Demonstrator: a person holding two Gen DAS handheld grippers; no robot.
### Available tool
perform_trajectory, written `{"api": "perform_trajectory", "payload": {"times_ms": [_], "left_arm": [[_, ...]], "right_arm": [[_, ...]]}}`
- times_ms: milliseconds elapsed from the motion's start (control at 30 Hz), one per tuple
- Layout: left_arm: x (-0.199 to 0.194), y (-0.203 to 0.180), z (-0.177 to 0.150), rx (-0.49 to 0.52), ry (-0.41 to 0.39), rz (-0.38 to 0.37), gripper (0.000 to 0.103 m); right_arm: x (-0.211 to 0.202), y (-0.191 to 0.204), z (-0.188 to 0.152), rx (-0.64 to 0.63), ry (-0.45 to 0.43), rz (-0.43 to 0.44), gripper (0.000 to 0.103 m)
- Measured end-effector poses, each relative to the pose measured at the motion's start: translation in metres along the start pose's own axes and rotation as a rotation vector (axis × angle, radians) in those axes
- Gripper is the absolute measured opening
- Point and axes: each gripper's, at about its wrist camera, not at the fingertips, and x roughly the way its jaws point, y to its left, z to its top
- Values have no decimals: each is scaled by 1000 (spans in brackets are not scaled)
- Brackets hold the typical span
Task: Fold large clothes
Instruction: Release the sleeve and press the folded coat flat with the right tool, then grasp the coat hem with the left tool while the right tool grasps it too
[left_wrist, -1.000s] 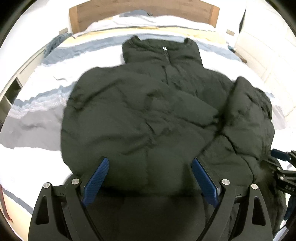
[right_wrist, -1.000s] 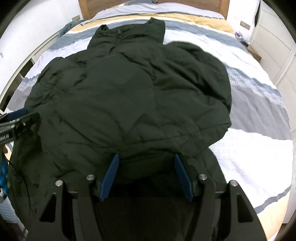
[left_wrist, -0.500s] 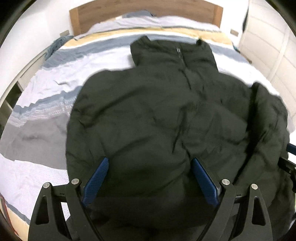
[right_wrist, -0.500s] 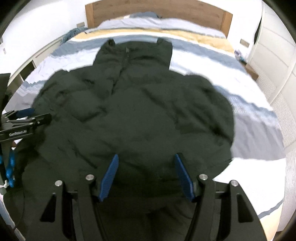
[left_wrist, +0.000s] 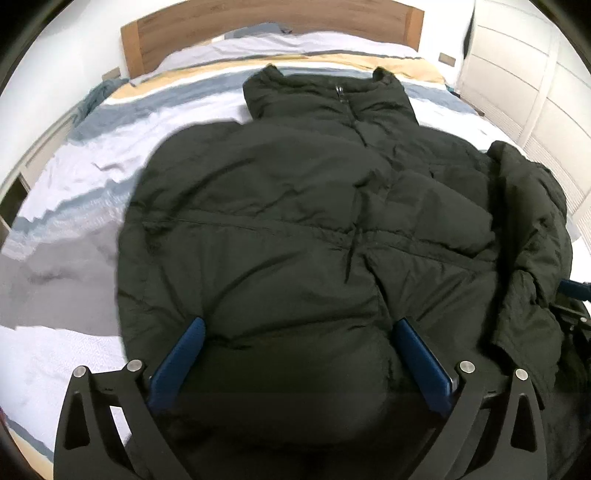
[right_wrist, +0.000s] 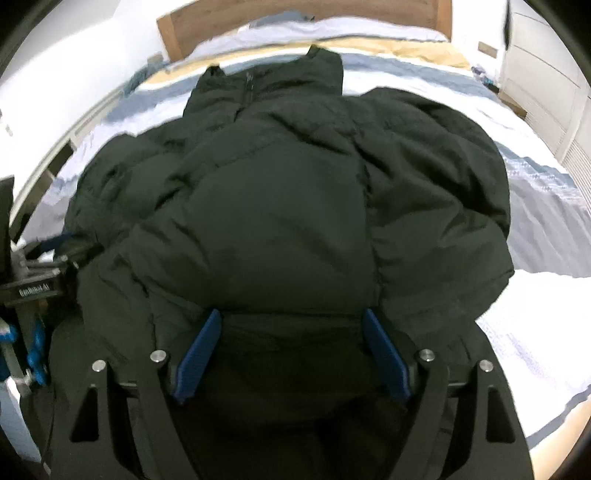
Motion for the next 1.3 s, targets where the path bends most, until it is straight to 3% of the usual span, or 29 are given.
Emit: {"api": "perform_trajectory", "payload": {"times_ms": [133,233,467,633,733,900,1133,1300], "left_arm": [[-32,13,25,0,-88,-25,100],[-34,26,66,-9,-122,-48,100],[13,66,176,-140,-161,-63,100],[78,99,241,-362,-139,-111,101],[113,107,258,-464,-115,-130,101],[159,104,272,-484,-78,-134,101],[200,116,270,-611,-60,-187,100],[220,128,263,-715,-26,-295,100]], "right_arm": [[-33,-7,14,-9,-74,71,79],[-56,-20,45,-19,-161,77,79],[-35,-49,155,-14,-249,96,79],[18,-53,235,-3,-264,120,79],[60,-59,270,64,-236,150,79],[112,-66,304,129,-221,146,79],[161,-71,333,183,-196,158,79],[180,-81,348,236,-209,160,79]]}}
